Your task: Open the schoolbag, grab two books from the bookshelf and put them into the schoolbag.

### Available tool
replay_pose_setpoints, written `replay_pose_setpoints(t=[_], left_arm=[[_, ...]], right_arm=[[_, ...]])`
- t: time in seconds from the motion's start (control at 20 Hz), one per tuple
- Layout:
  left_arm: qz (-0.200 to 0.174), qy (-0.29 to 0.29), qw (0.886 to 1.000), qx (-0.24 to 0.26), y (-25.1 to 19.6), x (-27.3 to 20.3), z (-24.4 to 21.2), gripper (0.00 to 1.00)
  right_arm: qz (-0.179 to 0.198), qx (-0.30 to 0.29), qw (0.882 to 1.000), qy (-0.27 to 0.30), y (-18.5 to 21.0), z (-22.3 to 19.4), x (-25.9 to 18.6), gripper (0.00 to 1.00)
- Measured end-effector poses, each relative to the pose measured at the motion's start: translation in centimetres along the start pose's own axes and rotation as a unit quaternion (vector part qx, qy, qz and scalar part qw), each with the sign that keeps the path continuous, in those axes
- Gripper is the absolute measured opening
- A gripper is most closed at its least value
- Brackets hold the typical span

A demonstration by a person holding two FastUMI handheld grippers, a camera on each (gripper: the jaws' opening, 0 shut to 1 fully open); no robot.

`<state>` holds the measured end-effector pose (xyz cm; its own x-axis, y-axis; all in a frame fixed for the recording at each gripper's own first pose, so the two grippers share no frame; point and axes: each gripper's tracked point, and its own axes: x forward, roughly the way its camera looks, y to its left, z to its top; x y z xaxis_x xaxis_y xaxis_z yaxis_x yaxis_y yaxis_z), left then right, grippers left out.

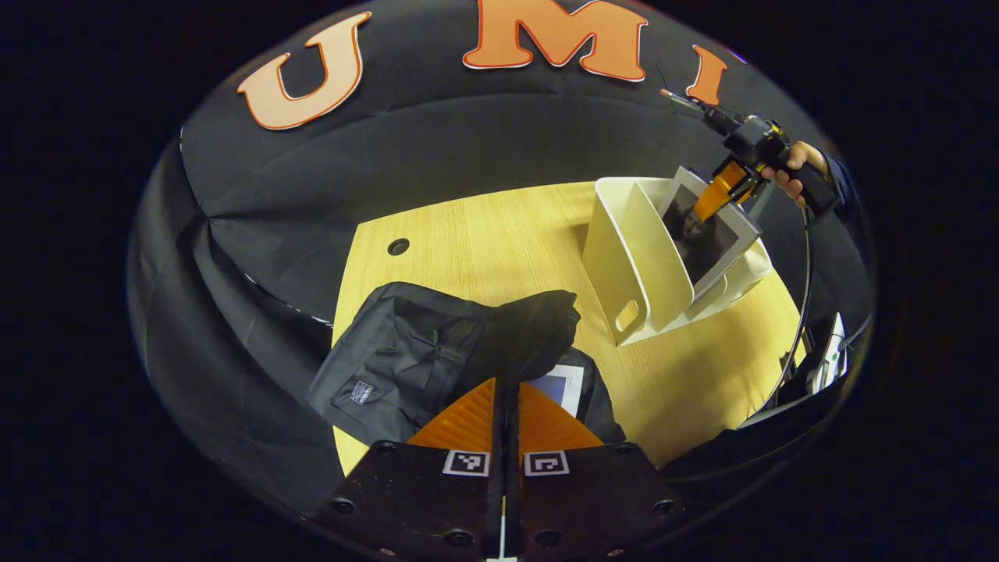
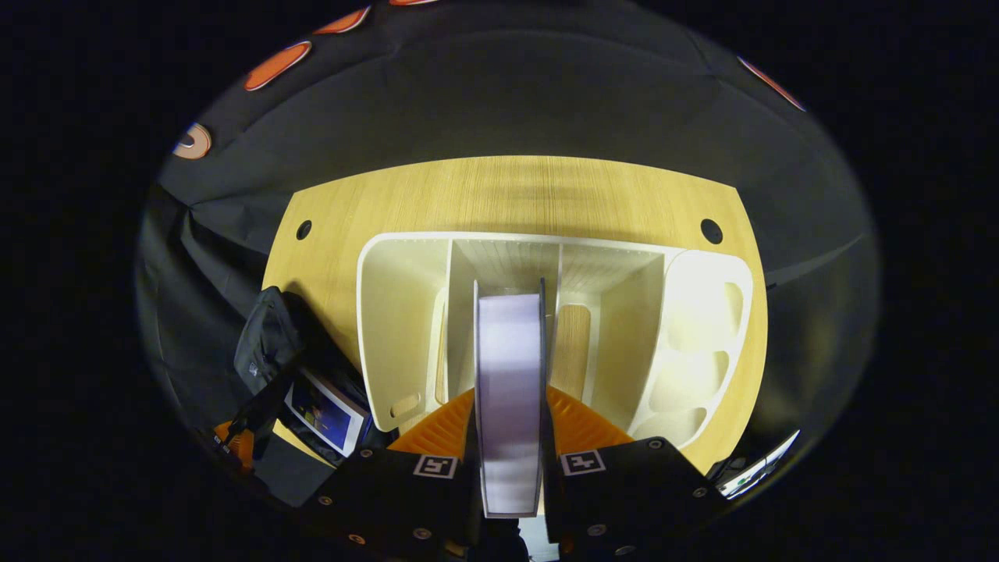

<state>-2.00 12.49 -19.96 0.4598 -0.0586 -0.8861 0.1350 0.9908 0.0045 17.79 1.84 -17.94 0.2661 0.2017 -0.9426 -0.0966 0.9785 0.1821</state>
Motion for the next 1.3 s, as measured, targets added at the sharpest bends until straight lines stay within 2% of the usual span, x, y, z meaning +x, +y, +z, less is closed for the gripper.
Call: replay_pose_setpoints(t=[0.45,0.75,0.95,1.3], left_arm=[[-0.044,-0.024,0.996,0.069,1.3,-0.7,-0.1,0.02],[-0.079,-0.040,0.990,0.108,1.9,-1.2,-0.6,0.02],[-0.094,-0.048,0.987,0.124,2.3,-1.5,-0.4,0.02],[-0.125,-0.063,0.980,0.139,3.0,-1.6,-0.4,0.02]], right_arm=[[-0.028,0.050,0.996,-0.068,0.7,-5.4,-8.2,0.34],[-0.033,0.102,0.989,-0.102,3.2,-10.8,-12.2,0.33],[-0.009,0.137,0.985,-0.101,5.9,-15.2,-13.0,0.33],[0.069,0.195,0.970,-0.126,13.9,-19.1,-13.3,0.33]])
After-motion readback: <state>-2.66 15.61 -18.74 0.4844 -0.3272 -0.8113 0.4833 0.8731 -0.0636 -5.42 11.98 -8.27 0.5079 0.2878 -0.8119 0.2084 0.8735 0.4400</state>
